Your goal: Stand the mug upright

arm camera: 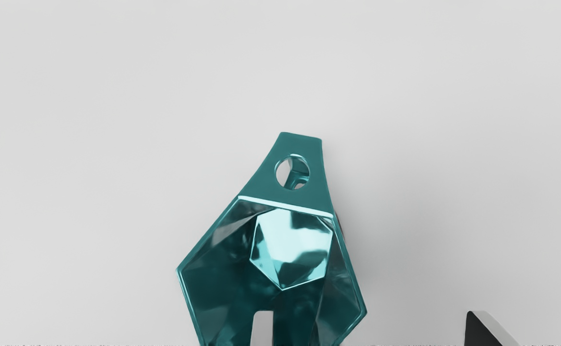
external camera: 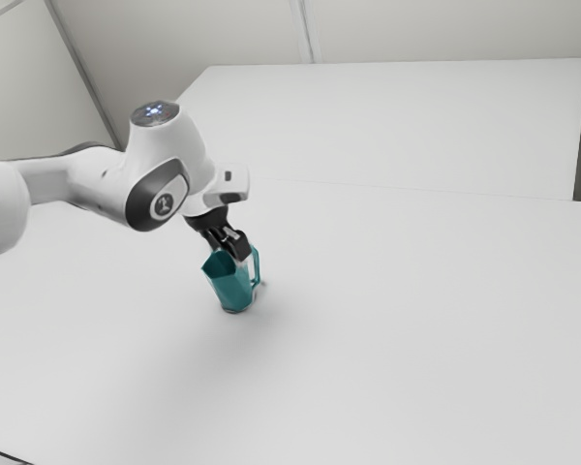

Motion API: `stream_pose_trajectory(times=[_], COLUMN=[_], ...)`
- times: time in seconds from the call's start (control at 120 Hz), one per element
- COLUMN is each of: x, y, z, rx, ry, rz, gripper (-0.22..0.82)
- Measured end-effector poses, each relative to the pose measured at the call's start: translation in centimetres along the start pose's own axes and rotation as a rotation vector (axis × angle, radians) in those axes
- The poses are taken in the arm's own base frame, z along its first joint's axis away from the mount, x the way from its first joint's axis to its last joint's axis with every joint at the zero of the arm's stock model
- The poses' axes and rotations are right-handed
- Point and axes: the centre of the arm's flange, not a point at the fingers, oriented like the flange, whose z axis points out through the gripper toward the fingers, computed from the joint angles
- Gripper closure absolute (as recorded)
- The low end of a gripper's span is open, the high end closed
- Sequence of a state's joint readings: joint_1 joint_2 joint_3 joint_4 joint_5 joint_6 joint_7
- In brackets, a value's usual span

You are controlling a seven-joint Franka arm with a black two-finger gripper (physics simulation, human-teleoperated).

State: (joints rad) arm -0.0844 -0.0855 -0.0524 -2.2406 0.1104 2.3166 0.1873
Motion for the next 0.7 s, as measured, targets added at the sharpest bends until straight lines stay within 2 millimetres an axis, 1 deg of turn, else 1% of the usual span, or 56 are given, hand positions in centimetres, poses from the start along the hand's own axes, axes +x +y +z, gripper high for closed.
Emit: stream_pose_trajectory(times=[0.033, 0.067, 0.117, 0.2, 0.242, 0.283, 0.35, 0.408, 0.492, 0.567, 0.7], x=[0.3, 1.0, 2.8, 6.1, 7.7, 8.8, 10.1, 10.3, 9.8, 9.3, 8.3], y=[-0.1, -0.3, -1.0, -2.3, -2.9, -3.5, -4.4, -5.3, -6.0, -6.0, -5.9], z=[-1.1, -2.6, -4.8, -7.4, -9.0, -10.5, -12.1, -13.2, -14.2, -14.4, -14.2], rx=[0.005, 0.011, 0.017, 0.013, -0.001, -0.015, -0.042, -0.065, -0.091, -0.108, -0.128], ry=[0.014, 0.033, 0.056, 0.066, 0.067, 0.058, 0.034, 0.003, -0.042, -0.084, -0.155], rz=[-0.001, -0.005, -0.012, -0.029, -0.045, -0.062, -0.09, -0.119, -0.151, -0.167, -0.189], gripper=[0.21, 0.21, 0.2, 0.14, 0.12, 0.1, 0.07, 0.05, 0.04, 0.03, 0.01])
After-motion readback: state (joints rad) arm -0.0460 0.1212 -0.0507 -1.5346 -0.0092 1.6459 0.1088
